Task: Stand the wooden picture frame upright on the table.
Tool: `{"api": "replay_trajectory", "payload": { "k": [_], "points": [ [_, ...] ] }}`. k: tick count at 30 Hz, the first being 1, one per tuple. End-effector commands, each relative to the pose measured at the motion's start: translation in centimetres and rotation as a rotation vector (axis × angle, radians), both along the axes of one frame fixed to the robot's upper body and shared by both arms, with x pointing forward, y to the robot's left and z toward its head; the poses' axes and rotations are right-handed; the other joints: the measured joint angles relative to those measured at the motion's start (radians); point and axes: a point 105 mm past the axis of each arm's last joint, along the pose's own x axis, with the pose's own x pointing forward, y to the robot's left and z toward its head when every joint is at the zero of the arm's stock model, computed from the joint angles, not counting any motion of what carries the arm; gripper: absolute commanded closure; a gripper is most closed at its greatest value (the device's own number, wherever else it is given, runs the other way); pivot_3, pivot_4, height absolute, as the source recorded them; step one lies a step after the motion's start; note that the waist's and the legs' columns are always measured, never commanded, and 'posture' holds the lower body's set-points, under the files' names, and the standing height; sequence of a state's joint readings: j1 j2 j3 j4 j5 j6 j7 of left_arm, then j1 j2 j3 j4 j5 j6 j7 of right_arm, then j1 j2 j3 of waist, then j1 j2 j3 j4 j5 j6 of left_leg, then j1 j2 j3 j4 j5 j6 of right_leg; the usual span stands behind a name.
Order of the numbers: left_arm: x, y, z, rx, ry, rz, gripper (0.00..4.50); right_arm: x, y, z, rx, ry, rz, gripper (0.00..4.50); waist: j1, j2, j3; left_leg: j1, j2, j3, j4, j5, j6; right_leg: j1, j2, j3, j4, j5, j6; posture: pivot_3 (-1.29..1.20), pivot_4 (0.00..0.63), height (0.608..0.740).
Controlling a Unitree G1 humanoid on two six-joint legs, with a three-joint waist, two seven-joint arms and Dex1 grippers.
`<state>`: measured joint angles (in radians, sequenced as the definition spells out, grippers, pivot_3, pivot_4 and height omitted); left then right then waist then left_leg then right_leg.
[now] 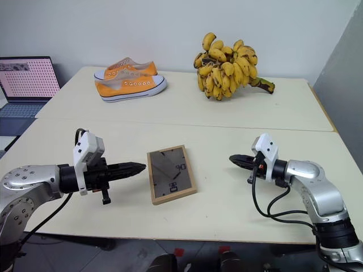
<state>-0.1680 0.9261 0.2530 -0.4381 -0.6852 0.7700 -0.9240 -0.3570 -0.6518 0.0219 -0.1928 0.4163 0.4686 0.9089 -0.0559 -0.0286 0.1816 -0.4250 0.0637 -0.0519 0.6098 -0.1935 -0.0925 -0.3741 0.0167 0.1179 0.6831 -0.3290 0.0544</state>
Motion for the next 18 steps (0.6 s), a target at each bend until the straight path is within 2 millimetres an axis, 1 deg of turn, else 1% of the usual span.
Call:
{"api": "replay_trajectory", "payload": {
  "k": [1,5,18],
  "points": [
    [0.27,0.24,0.93,0.032,-0.066,0.016,4.45,0.05,0.31,1.27,0.018,-0.048,0.001,4.46,0.000,0.000,0.000,0.000,0.000,0.000,0.000,0.000,0.000,0.000,0.000,0.000,0.000,0.000,0.000,0.00,0.150,0.740],
    [0.58,0.21,1.38,-0.001,-0.079,0.036,4.45,0.12,0.36,1.34,0.028,-0.051,-0.008,4.46,0.001,0.000,0.000,0.000,0.000,0.000,0.000,0.000,0.000,0.000,0.000,0.000,0.000,0.000,0.000,0.00,0.150,0.740],
    [0.64,0.18,1.52,-0.032,-0.095,0.068,4.45,0.51,0.05,1.13,0.012,-0.054,-0.018,4.46,0.001,0.000,0.000,0.000,0.000,0.000,0.000,0.000,0.000,0.000,0.000,0.000,0.001,0.000,0.000,0.00,0.150,0.740]
  ]
}}
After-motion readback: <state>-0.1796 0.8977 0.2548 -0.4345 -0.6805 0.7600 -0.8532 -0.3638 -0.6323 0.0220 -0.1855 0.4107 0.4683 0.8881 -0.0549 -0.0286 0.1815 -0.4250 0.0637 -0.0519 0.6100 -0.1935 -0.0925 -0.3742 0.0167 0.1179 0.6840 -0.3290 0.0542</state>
